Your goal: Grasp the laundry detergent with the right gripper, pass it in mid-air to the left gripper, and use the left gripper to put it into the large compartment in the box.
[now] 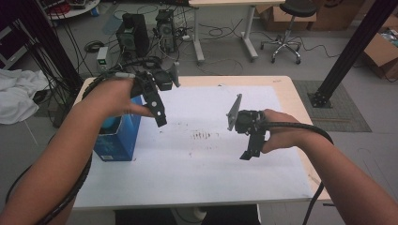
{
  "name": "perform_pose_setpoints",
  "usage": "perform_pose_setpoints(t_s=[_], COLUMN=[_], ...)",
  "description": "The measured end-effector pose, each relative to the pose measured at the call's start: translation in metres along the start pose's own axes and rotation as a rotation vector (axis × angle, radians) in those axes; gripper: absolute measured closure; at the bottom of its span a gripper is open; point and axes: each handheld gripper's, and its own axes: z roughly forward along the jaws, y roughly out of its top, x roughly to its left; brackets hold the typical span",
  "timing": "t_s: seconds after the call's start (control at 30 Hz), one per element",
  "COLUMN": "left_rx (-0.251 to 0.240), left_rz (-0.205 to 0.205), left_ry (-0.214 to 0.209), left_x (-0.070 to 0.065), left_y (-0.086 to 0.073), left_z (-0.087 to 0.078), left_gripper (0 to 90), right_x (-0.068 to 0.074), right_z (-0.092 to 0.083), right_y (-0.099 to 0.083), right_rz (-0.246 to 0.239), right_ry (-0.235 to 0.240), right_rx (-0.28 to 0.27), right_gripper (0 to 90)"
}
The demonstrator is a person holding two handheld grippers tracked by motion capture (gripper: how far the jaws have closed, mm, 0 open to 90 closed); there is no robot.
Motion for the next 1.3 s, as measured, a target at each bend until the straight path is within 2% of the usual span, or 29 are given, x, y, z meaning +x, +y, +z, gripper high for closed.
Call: perform_pose_setpoints(t_s=[0.03,0.1,0.13,0.17,0.2,0.23,0.27,0.3,0.53,0.63,1.3], left_rx=[0.000,-0.002,0.005,0.005,0.008,0.013,0.008,0.008,0.013,0.016,0.015], left_rz=[0.000,0.045,0.085,0.085,0.105,0.127,0.173,0.173,0.270,0.289,0.330], left_ry=[0.000,-0.002,0.004,0.004,0.005,0.001,0.002,0.002,-0.020,-0.024,-0.035], left_x=[0.000,-0.004,-0.007,-0.007,-0.008,-0.010,-0.013,-0.013,-0.023,-0.025,-0.033], left_y=[0.000,0.000,-0.001,-0.001,-0.001,0.000,0.000,0.000,0.005,0.005,0.006], left_z=[0.000,0.004,0.007,0.007,0.008,0.009,0.010,0.010,0.017,0.017,0.019], left_gripper=[0.1,0.1,0.1,0.1,0.1,0.1,0.1,0.1,0.1,0.1,0.1], right_x=[0.000,-0.001,-0.001,-0.001,-0.001,-0.001,-0.003,-0.003,-0.006,-0.006,-0.001], right_z=[0.000,0.000,-0.001,-0.001,-0.001,-0.001,-0.002,-0.002,-0.005,-0.006,-0.009], right_y=[0.000,0.000,0.000,0.000,0.000,0.000,-0.001,-0.001,0.001,0.000,-0.004], right_rz=[0.000,0.001,0.000,0.000,0.000,0.002,-0.001,-0.001,0.005,0.003,0.012], right_ry=[-0.002,-0.002,-0.004,-0.004,-0.002,-0.002,-0.002,-0.002,-0.005,-0.007,-0.014], right_rx=[0.000,0.000,-0.002,-0.002,-0.002,0.000,-0.002,-0.002,0.000,-0.001,0.009], right_gripper=[0.0,0.0,0.0,0.0,0.0,0.0,0.0,0.0,0.0,0.0,0.0])
